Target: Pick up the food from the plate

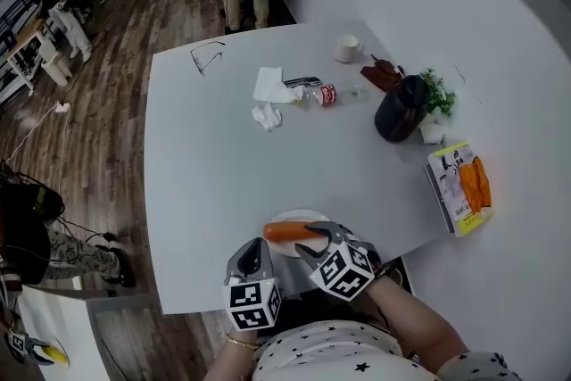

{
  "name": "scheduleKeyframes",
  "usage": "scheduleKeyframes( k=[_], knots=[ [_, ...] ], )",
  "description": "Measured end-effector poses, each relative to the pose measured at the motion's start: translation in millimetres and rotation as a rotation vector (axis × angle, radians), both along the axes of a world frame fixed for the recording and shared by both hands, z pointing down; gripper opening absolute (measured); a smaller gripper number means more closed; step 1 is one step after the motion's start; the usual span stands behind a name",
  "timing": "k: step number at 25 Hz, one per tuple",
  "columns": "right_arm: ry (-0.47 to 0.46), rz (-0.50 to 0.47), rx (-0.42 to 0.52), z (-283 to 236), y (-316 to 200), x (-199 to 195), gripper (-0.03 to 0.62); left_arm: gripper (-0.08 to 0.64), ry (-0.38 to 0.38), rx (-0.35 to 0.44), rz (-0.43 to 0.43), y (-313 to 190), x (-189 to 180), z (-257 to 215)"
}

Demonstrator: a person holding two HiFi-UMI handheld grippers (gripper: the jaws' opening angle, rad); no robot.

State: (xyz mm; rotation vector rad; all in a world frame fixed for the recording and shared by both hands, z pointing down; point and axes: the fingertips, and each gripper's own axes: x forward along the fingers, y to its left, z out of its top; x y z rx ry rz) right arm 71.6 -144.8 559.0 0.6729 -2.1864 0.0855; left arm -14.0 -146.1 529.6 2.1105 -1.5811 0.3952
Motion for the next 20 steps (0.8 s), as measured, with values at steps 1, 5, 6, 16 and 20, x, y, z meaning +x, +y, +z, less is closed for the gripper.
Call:
scheduleKeyframes(
  k=[1, 5, 6, 16, 20],
  knots=[
    [0.058, -0.058, -0.008, 8.0, -1.0, -1.6, 0.174, 0.008, 0.001, -0.007, 0.000, 0.7, 0.9, 3.0],
    [0.238, -0.222, -0.084, 42.0, -8.4, -7.2, 0.235, 0.008, -0.010, -0.032, -0.003, 3.5, 5.5, 13.5],
    [0.268, -0.249, -0.097, 48.7, -11.0, -9.5, 0.241, 0.008, -0.012, -0.038, -0.007, 3.5, 5.9, 15.3],
    [0.414, -0.400, -0.180, 74.8, -24.0, -23.4, 0.213, 0.008, -0.026, -0.053, -0.068, 5.4, -1.8, 18.2],
    [0.401, -0.402, -0.171, 75.1, -24.8, -23.8, 0.212, 0.008, -0.041, -0.044, -0.063, 7.5, -0.1, 18.0]
  ],
)
